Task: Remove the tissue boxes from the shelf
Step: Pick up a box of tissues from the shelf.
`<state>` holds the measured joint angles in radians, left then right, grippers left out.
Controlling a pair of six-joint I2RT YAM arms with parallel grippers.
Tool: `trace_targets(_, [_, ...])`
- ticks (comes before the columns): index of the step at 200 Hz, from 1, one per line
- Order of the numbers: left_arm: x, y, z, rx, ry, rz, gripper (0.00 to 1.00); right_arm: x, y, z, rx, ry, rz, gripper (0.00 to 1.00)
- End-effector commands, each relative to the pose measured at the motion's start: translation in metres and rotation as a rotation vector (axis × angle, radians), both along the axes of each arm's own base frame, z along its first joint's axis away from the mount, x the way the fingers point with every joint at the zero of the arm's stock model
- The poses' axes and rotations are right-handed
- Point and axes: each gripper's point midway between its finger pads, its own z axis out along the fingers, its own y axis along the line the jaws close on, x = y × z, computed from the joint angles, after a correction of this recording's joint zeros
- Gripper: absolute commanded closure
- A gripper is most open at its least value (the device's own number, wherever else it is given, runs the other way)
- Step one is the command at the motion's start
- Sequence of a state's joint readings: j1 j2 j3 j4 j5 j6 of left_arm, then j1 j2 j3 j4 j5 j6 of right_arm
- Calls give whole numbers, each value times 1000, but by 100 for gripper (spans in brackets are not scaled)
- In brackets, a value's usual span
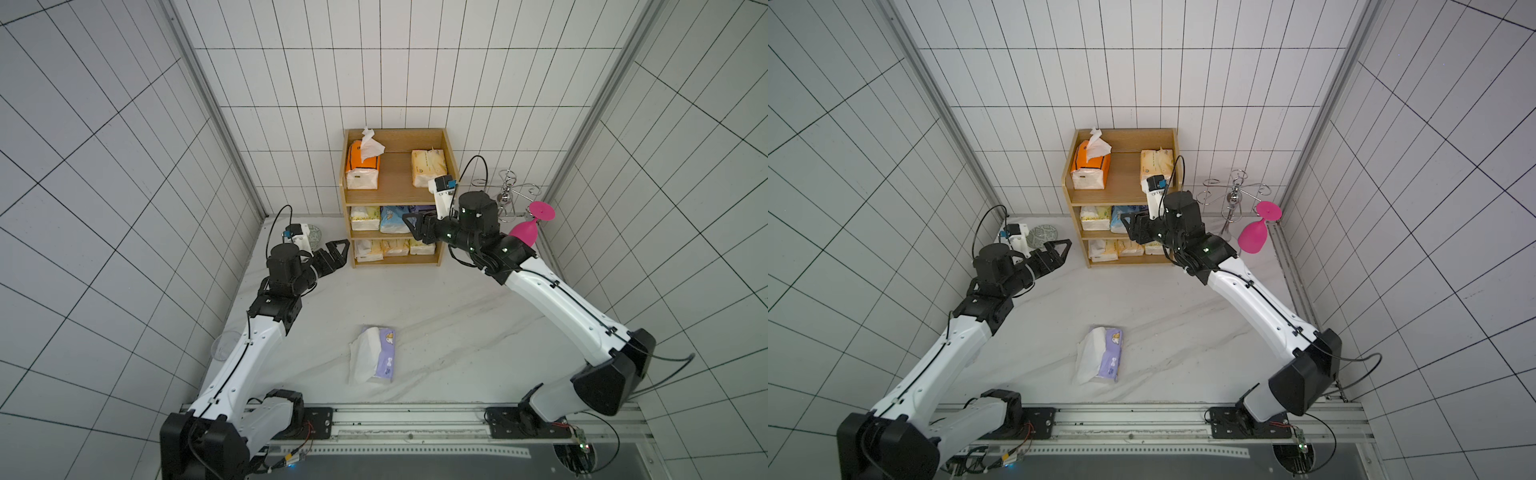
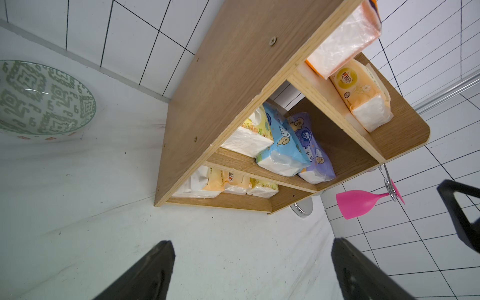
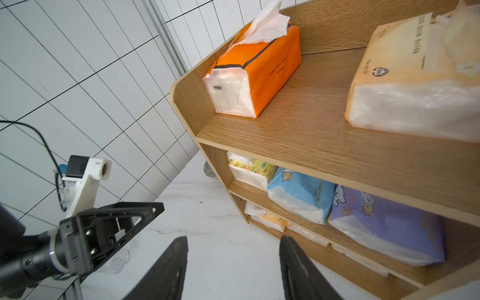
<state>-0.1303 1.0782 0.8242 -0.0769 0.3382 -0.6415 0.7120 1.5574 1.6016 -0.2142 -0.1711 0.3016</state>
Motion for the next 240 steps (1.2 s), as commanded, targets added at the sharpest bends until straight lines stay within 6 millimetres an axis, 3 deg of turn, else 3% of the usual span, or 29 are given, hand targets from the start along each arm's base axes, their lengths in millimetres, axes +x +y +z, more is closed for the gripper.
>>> trace_targets(1, [6, -5, -3, -3, -37, -37, 2, 25, 5, 35, 58, -77, 17, 39])
trace_targets(33, [18, -12, -5, -38, -53, -72, 2, 48, 32, 48, 91, -110, 61, 39])
trace_targets(63, [33, -18, 11, -47, -99, -99, 2, 72, 50, 46, 109, -114, 64, 39])
trace_targets(100, [46, -12, 10, -67, -90, -79, 2, 91, 72, 41, 134, -129, 100, 39])
trace_targets(175, [35, -20, -41, -97, 30, -135, 2, 115, 100, 45, 246, -172, 140, 39])
trace_targets(240, [23, -15, -45, -64, 40, -119, 2, 136, 115, 26, 277, -162, 130, 44])
